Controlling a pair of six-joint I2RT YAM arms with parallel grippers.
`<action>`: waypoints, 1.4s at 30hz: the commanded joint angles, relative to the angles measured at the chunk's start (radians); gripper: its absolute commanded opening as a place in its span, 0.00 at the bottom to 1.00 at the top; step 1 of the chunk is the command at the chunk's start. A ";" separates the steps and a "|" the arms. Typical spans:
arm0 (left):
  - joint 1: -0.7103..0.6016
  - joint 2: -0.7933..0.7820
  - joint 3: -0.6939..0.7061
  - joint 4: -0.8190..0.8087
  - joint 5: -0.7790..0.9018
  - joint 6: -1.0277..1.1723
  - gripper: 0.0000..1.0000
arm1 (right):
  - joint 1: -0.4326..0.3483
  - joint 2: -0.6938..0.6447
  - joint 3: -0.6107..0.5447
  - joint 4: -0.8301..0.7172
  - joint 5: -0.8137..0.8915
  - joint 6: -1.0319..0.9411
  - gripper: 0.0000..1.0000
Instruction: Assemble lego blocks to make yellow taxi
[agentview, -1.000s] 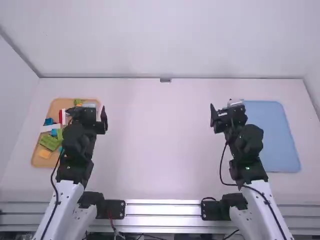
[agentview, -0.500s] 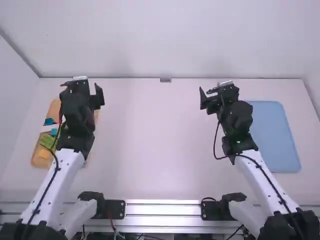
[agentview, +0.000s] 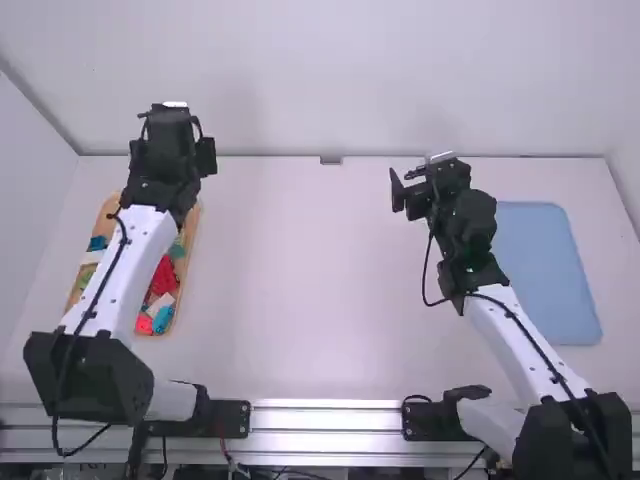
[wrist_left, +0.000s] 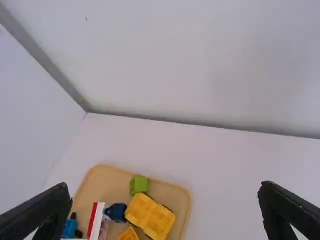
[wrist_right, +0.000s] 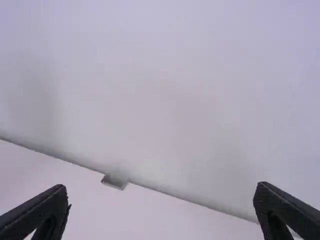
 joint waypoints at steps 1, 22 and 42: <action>0.045 0.063 0.103 -0.052 0.042 -0.041 0.99 | 0.000 0.005 0.040 0.003 -0.002 0.003 0.98; 0.339 0.488 0.466 -0.462 0.533 -0.222 0.99 | 0.000 0.006 0.040 -0.005 -0.001 0.006 0.99; 0.336 0.689 0.464 -0.523 0.484 -0.470 0.99 | 0.000 0.006 0.039 -0.068 -0.002 -0.002 0.98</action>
